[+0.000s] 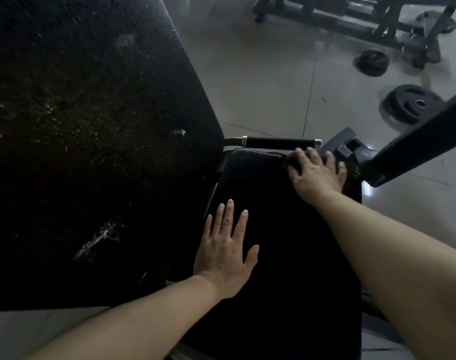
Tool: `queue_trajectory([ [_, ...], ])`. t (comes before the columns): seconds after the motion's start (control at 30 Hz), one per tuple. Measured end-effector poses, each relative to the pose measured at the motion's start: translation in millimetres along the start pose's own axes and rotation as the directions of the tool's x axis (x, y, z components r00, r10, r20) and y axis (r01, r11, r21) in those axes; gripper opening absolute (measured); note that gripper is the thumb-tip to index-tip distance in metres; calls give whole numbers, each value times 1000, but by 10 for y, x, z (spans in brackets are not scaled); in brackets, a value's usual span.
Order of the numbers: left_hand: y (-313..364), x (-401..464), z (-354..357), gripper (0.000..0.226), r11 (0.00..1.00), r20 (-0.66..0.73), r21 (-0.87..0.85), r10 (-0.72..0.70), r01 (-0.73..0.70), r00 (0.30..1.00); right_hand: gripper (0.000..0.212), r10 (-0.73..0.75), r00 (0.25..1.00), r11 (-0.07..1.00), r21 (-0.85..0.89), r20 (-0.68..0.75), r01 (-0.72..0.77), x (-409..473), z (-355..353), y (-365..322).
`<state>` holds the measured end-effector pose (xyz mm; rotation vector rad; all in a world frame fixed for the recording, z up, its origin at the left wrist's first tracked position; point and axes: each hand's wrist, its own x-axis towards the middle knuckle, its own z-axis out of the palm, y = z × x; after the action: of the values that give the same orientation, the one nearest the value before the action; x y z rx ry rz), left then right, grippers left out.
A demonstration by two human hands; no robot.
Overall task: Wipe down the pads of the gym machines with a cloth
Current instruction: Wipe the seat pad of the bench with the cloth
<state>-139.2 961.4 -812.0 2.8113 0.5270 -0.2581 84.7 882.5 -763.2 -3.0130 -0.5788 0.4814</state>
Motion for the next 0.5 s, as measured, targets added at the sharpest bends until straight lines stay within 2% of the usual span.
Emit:
queue_trajectory([
  [0.13, -22, 19, 51, 72, 998, -147, -68, -9, -1, 989, 60, -175, 982, 984, -26, 66, 177, 20, 84, -434],
  [0.2, -39, 11, 68, 66, 980, -194, -192, 10, -48, 981, 58, -244, 966, 969, -19, 86, 246, 20, 116, -586],
  [0.27, -47, -9, 70, 51, 932, -267, -351, -3, -94, 964, 57, -336, 935, 940, -16, 111, 340, -11, 163, -722],
  [0.37, -78, -35, 82, 22, 864, -421, -480, -78, -149, 904, 58, -473, 866, 877, -10, 163, 481, -102, 257, -904],
  [0.5, -92, -35, 73, 5, 834, -550, -534, -222, -135, 805, 57, -532, 817, 836, -19, 223, 549, -177, 294, -1018],
])
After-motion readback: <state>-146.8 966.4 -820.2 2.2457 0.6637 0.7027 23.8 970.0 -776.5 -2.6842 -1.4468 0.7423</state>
